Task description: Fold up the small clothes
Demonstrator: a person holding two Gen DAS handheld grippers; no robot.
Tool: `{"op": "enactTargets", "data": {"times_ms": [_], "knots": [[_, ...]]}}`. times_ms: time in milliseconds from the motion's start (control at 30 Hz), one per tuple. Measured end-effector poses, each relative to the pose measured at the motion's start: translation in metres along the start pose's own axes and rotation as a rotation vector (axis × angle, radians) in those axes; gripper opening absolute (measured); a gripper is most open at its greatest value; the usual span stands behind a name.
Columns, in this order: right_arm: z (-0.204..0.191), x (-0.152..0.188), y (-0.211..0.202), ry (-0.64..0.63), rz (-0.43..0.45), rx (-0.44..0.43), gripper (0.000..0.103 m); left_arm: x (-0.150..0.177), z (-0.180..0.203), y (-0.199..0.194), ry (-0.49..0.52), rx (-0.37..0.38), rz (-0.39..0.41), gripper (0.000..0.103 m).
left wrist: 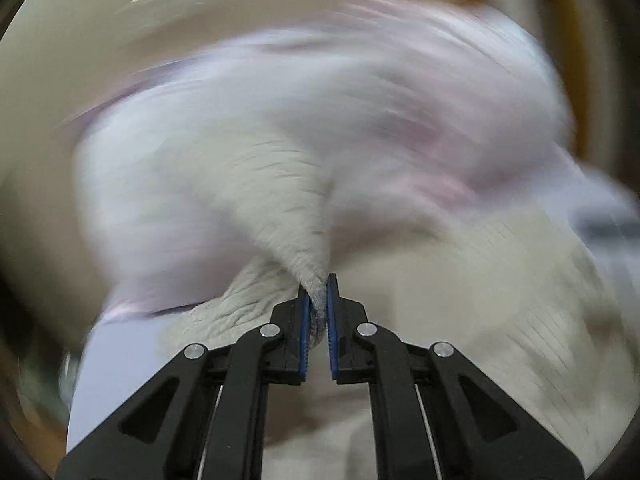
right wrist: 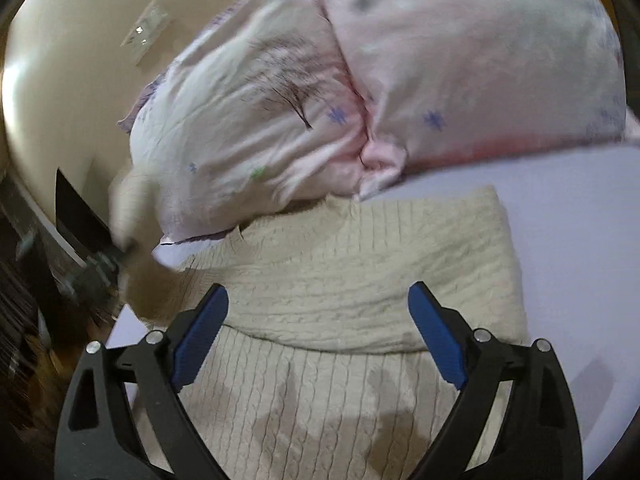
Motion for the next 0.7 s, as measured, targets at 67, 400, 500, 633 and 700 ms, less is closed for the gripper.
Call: {"op": "enactTargets", "data": {"times_ms": [67,400,500,633,700], "knots": [[0.011,0.003,0.007,0.053,-0.032,-0.021,0.091,0.022,0.081,0.025,0.22,0.072,-0.081,0.008],[0.052,0.009,0.018,0.203,-0.116,-0.015,0.053,0.066,-0.033,-0.05,-0.173,0.102,-0.07,0.041],[0.053,0.016,0.021,0.182,-0.138,0.017,0.053,0.1,-0.08,-0.069,-0.294,0.048,-0.119,0.046],[0.045,0.012,0.03,0.109,-0.132,0.054,0.007,0.146,-0.107,-0.078,-0.449,0.072,-0.198,0.053],[0.04,-0.005,0.021,0.073,-0.041,0.081,0.006,0.162,-0.105,-0.079,-0.498,0.102,-0.226,0.054]]}}
Point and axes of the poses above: each gripper's, at about its wrist camera, not at the fingertips, and y roughly the way its jaws point, z to its right, x to its underside, the point moved 6 cm from there along y, roughly the way its jaws point, and after that the axes turned 1 degree about -z, right-handed, at the moved point
